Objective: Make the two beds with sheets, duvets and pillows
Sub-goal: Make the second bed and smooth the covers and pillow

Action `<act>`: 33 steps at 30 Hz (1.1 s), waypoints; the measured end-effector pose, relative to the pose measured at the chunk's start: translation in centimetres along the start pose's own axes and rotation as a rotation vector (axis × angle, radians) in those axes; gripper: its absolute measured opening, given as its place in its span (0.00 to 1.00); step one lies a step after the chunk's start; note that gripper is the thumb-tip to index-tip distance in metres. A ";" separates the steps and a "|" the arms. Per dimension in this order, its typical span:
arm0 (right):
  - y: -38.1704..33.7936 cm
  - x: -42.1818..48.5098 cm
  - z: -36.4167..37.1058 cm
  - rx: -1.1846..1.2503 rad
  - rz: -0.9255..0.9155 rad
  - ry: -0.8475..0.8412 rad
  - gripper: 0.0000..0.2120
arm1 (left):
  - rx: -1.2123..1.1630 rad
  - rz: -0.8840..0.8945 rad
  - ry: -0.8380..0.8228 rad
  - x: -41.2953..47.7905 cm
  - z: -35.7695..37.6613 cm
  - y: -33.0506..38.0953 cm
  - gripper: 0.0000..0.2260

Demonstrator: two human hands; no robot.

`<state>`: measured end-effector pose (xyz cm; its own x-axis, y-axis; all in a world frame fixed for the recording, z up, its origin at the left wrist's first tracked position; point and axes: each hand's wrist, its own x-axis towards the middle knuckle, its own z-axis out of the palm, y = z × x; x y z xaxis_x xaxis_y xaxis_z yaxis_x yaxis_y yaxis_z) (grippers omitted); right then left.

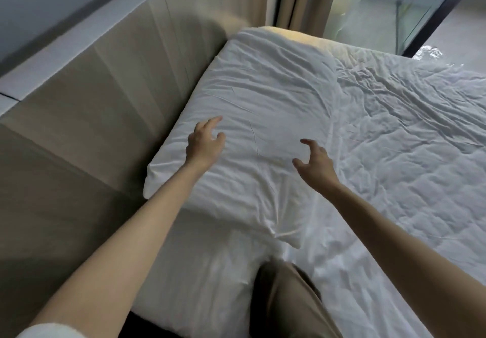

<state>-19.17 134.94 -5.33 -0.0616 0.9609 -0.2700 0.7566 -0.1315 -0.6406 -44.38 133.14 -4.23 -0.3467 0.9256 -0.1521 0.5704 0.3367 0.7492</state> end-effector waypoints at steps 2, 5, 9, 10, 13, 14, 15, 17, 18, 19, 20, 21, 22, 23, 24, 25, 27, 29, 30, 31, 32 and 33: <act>0.4 4.8 -0.8 0.104 0.054 0.029 0.27 | 0.088 0.068 -0.015 3.3 1.7 1.8 0.24; 1.3 12.8 -1.9 0.208 0.135 0.076 0.29 | 0.253 0.000 -0.083 9.1 5.0 3.3 0.23; 2.7 22.3 -2.9 0.332 0.260 0.112 0.32 | 0.419 -0.114 -0.149 17.3 9.4 3.2 0.24; 3.4 24.5 -2.9 0.347 0.292 0.108 0.33 | 0.453 -0.142 -0.150 19.2 10.5 2.7 0.24; 5.3 30.1 -3.1 0.404 0.385 0.092 0.42 | 0.586 -0.172 -0.104 23.3 13.3 1.4 0.26; 6.0 31.8 -3.2 0.461 0.394 0.107 0.45 | 0.617 -0.158 -0.074 24.2 14.1 1.0 0.26; 6.3 33.2 -3.3 0.517 0.396 0.126 0.47 | 0.644 -0.140 -0.047 25.0 14.7 0.6 0.26; 6.7 35.9 -3.5 0.608 0.417 0.158 0.50 | 0.680 -0.107 -0.015 25.9 15.5 -0.1 0.25; 6.8 37.0 -3.6 0.646 0.447 0.175 0.51 | 0.690 -0.100 -0.007 26.1 15.7 -0.5 0.25; 6.8 37.9 -3.6 0.668 0.488 0.196 0.52 | 0.700 -0.094 -0.001 26.2 15.8 -0.8 0.25; 6.7 38.6 -3.6 0.676 0.528 0.213 0.50 | 0.708 -0.089 0.003 26.3 16.0 -1.1 0.25; 6.4 39.0 -3.6 0.676 0.548 0.231 0.46 | 0.716 -0.087 0.007 26.3 16.0 -1.2 0.25; 5.8 39.2 -3.6 0.662 0.550 0.254 0.39 | 0.719 -0.085 0.008 26.3 15.9 -1.1 0.25; 5.4 39.4 -3.7 0.635 0.522 0.296 0.34 | 0.712 -0.086 0.005 26.3 15.6 -1.0 0.25; 4.9 39.3 -3.9 0.606 0.464 0.343 0.30 | 0.695 -0.086 0.009 26.4 15.4 -0.7 0.24; 4.7 39.1 -4.1 0.585 0.391 0.403 0.28 | 0.677 -0.075 0.020 26.6 15.2 -0.3 0.24; 5.4 38.2 -4.5 0.548 0.279 0.544 0.28 | 0.628 -0.044 0.044 27.3 15.1 0.6 0.24; 7.5 37.7 -4.2 0.507 0.342 0.571 0.27 | 0.576 -0.054 0.041 28.7 15.2 1.3 0.23; 8.7 37.9 -3.8 0.519 0.440 0.497 0.27 | 0.589 -0.070 0.015 29.2 15.4 1.4 0.23; 9.6 38.4 -3.4 0.533 0.538 0.411 0.27 | 0.624 -0.083 -0.019 29.8 15.8 1.4 0.23; 9.8 38.9 -3.3 0.482 0.586 0.358 0.28 | 0.659 -0.093 -0.047 30.3 16.2 1.3 0.23; 9.7 39.8 -3.3 0.339 0.562 0.351 0.30 | 0.679 -0.109 -0.061 30.7 16.5 1.1 0.23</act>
<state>-12.18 172.67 -19.92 0.5300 0.7404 -0.4135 0.3665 -0.6397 -0.6756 -42.11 164.76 -18.71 -0.3976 0.8816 -0.2544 0.8816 0.4439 0.1604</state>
